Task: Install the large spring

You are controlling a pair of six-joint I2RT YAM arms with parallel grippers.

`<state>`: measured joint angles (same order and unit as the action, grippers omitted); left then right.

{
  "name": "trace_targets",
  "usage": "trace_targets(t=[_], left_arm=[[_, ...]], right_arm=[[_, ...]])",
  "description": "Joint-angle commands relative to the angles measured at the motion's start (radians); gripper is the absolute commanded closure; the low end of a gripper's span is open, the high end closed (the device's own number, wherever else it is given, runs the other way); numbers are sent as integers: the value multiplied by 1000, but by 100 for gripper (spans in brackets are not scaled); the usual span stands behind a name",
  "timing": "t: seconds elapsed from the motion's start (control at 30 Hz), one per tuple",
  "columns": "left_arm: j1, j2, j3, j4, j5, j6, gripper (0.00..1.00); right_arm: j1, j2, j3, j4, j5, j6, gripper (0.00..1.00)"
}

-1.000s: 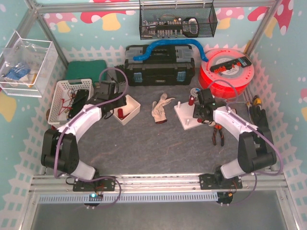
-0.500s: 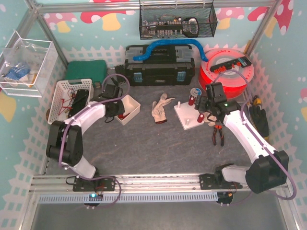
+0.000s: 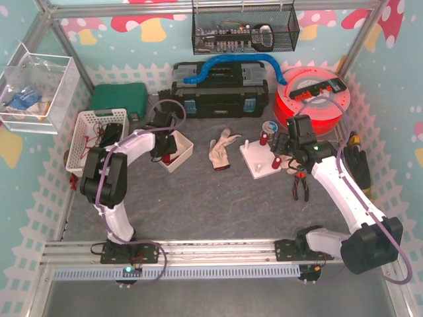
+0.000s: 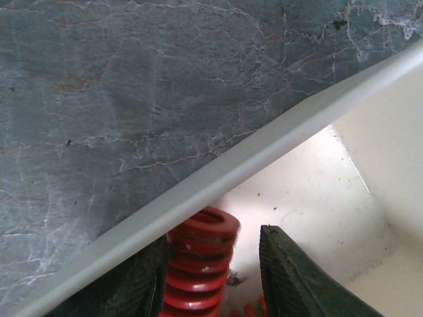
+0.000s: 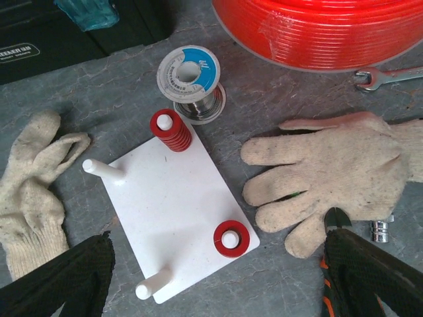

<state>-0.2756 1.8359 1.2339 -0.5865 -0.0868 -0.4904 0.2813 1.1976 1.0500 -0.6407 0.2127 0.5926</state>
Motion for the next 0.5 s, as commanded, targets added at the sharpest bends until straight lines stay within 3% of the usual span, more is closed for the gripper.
trace_targets(t=[0.0, 0.23, 0.47], left_arm=[[-6, 51, 26, -15, 2, -11, 57], [-40, 99, 39, -8, 7, -9, 56], [-42, 62, 39, -32, -15, 57, 48]], right_arm=[[-5, -39, -23, -31, 28, 5, 14], [-5, -62, -38, -41, 34, 21, 14], [-5, -71, -56, -43, 40, 35, 14]])
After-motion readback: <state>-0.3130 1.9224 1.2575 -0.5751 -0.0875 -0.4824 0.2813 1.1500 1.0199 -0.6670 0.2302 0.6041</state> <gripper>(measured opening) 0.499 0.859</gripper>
